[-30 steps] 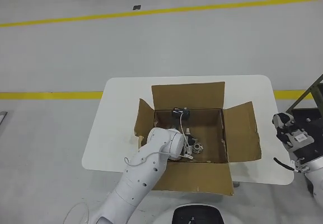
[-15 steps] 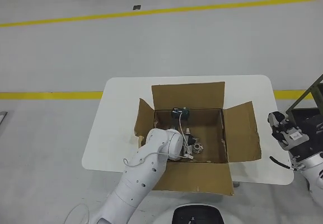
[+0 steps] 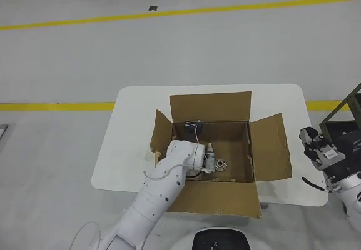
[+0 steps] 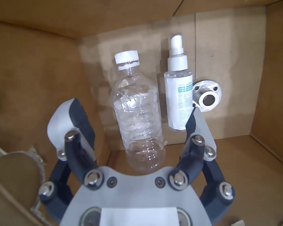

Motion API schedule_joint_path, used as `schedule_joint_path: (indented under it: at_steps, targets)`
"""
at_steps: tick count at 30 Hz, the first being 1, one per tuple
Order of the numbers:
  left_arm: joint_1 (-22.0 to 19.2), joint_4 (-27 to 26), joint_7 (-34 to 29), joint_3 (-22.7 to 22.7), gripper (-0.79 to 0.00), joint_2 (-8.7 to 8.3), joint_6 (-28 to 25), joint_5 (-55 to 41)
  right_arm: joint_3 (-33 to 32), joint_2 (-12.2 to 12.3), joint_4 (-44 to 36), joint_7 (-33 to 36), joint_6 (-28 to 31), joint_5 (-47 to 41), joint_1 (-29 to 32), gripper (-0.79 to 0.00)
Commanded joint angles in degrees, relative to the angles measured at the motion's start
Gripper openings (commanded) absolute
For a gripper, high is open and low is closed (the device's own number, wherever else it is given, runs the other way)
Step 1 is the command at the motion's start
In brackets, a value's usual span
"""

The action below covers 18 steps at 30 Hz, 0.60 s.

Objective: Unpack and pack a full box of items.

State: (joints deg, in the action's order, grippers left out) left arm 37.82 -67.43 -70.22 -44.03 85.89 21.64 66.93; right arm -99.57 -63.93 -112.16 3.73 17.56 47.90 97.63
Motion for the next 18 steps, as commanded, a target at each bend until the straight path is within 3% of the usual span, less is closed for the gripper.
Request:
schedule_joint_path:
  at_steps: [1,4,18]
  targets:
    - [-0.4,1.1,-0.1,0.7,-0.08,0.29,0.2,1.4,-0.1,0.0,0.1,0.0,0.0,0.0,0.1,-0.785]
    - [-1.0,2.6,-0.6,2.0,-0.012,0.74,-0.3,3.7,-0.1,-0.1,0.1,0.1,-0.1,0.1,0.2,-0.785]
    - [-2.0,9.3,-0.2,3.2,-0.163,2.93,-0.4,5.0,-0.8,-0.2,-0.1,0.4,0.3,0.8,0.7,-0.785]
